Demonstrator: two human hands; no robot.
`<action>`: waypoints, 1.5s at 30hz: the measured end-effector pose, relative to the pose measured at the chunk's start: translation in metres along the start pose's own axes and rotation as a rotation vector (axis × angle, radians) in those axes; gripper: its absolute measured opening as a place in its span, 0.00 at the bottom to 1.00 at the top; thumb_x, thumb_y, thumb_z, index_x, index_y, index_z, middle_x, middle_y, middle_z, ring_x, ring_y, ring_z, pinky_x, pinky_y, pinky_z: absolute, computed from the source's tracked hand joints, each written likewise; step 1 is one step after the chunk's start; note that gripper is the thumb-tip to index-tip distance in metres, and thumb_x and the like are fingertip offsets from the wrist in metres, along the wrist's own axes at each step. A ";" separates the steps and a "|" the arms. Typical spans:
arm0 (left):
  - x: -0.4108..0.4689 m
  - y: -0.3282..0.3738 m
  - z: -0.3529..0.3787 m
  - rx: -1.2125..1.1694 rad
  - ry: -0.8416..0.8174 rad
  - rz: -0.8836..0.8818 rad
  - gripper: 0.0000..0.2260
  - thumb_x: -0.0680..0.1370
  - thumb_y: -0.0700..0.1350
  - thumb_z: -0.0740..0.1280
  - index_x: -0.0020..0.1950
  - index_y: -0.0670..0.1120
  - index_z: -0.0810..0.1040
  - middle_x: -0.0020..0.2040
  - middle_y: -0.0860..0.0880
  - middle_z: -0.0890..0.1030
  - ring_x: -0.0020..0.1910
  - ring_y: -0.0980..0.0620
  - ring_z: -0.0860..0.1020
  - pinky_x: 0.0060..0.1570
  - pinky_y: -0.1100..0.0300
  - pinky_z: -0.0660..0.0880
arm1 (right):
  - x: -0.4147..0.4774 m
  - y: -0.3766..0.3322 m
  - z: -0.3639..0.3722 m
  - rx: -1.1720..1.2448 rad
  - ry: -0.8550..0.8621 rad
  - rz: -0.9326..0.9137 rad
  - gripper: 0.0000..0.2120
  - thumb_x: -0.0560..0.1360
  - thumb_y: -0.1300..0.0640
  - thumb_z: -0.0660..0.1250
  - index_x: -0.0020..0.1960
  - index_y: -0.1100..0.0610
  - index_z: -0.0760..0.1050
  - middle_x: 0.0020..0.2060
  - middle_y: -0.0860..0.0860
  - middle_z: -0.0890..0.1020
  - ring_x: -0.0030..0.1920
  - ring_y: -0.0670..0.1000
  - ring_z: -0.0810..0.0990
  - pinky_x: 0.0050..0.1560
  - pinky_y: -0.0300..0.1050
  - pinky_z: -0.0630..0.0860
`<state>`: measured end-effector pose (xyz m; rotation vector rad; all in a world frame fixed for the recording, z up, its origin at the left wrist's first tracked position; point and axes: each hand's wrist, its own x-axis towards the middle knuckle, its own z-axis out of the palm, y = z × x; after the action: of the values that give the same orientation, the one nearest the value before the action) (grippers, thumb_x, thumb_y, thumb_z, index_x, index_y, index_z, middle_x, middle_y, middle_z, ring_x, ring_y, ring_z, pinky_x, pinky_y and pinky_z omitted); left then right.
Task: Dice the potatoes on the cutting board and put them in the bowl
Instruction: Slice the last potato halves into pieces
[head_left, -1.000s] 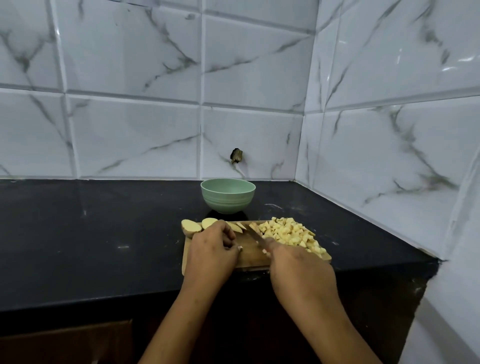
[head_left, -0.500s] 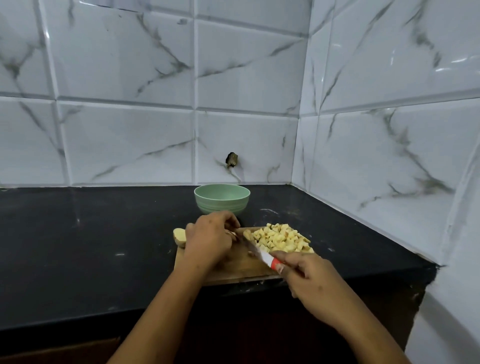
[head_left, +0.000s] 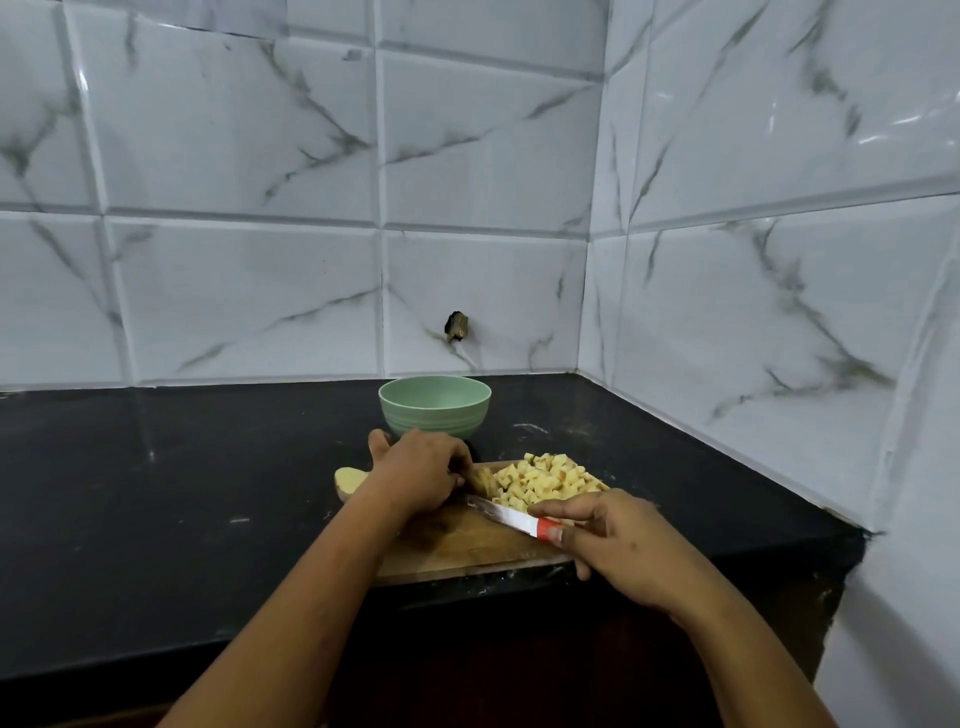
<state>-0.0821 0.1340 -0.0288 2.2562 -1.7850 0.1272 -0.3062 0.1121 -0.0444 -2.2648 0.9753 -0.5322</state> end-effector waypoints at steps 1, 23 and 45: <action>0.000 -0.001 0.001 -0.002 0.018 -0.004 0.07 0.79 0.48 0.63 0.54 0.60 0.77 0.58 0.58 0.77 0.61 0.54 0.70 0.62 0.48 0.56 | -0.001 0.000 0.001 -0.013 0.017 -0.009 0.12 0.79 0.47 0.63 0.61 0.36 0.75 0.27 0.45 0.78 0.38 0.50 0.82 0.46 0.45 0.77; -0.056 0.006 -0.008 -0.303 0.066 -0.130 0.07 0.76 0.52 0.67 0.51 0.53 0.80 0.43 0.57 0.77 0.46 0.59 0.75 0.49 0.62 0.71 | -0.022 -0.024 0.026 -0.174 0.213 -0.031 0.16 0.81 0.49 0.57 0.67 0.37 0.70 0.43 0.39 0.78 0.36 0.40 0.73 0.36 0.37 0.70; -0.072 0.012 0.010 -0.250 0.224 -0.220 0.09 0.74 0.59 0.68 0.51 0.60 0.81 0.51 0.60 0.80 0.44 0.61 0.69 0.47 0.60 0.66 | -0.042 -0.049 0.049 -0.389 0.321 -0.070 0.14 0.82 0.52 0.53 0.66 0.45 0.70 0.44 0.43 0.77 0.42 0.43 0.76 0.39 0.39 0.74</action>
<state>-0.1115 0.1966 -0.0533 2.1455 -1.3506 0.1032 -0.2810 0.1890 -0.0525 -2.6166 1.2484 -0.8147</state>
